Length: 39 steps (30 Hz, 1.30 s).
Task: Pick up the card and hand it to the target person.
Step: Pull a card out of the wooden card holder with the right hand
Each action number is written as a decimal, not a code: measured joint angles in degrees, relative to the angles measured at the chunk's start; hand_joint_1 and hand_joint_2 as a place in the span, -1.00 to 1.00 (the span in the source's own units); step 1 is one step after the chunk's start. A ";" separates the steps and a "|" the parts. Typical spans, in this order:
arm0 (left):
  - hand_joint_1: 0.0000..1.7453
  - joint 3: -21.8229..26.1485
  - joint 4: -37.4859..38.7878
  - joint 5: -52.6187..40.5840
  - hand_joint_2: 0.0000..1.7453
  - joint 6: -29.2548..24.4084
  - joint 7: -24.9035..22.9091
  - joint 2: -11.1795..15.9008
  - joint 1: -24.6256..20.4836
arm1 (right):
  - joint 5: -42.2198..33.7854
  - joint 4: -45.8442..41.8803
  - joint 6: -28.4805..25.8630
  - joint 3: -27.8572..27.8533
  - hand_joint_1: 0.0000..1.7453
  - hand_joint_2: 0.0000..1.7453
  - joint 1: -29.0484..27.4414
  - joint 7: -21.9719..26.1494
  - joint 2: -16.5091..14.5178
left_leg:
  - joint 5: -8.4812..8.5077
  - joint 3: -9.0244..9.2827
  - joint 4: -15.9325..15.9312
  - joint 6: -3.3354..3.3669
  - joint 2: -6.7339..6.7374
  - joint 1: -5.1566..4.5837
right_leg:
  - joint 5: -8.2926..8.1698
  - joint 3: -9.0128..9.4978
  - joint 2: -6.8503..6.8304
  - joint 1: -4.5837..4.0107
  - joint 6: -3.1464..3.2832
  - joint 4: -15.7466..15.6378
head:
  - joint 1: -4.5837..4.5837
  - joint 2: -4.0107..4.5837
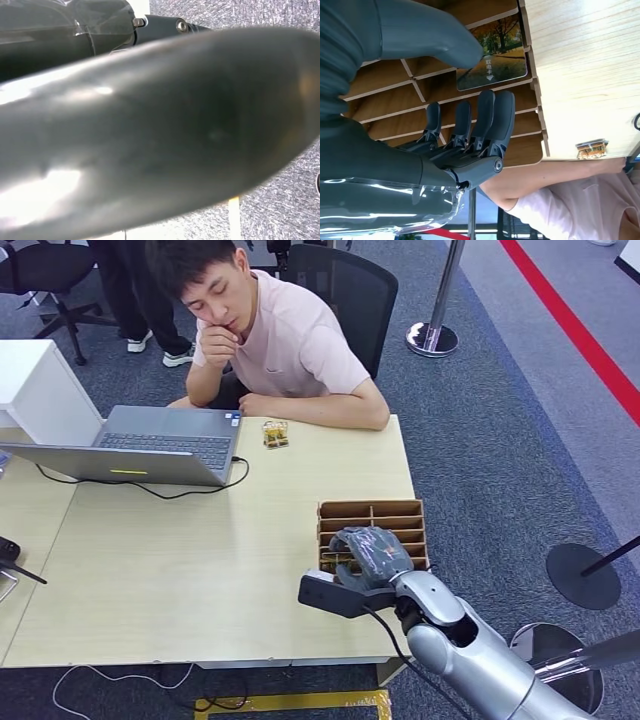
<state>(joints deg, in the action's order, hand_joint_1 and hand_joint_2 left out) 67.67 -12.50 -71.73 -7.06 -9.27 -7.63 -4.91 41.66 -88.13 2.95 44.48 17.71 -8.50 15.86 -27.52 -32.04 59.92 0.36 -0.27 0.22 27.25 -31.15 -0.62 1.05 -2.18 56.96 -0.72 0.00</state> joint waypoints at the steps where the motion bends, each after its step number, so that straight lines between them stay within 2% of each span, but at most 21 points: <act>1: -1.00 0.00 0.00 0.00 -1.00 0.00 0.00 0.00 0.00 | 0.00 0.01 -0.01 0.00 0.08 1.00 0.00 0.00 -0.01 | 0.00 0.00 0.00 0.00 0.00 0.00 | 0.00 0.00 0.00 0.00 0.00 0.00 | 0.00 0.00; 39: -1.00 0.02 0.00 -0.01 -1.00 0.02 0.35 0.00 0.00 | 0.69 2.54 -0.91 1.27 0.11 1.00 0.60 -1.39 -0.02 | 0.00 0.01 0.01 0.00 0.00 0.00 | 0.00 0.00 0.00 0.00 0.00 0.00 | 0.00 0.01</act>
<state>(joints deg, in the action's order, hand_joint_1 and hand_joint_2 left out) 67.69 -12.50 -71.74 -7.04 -8.92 -7.63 -4.91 42.35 -85.59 2.04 45.75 18.31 -9.90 15.85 -27.52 -32.03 59.93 0.37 -0.27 0.22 27.25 -31.15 -0.62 1.05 -2.18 56.96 -0.72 0.01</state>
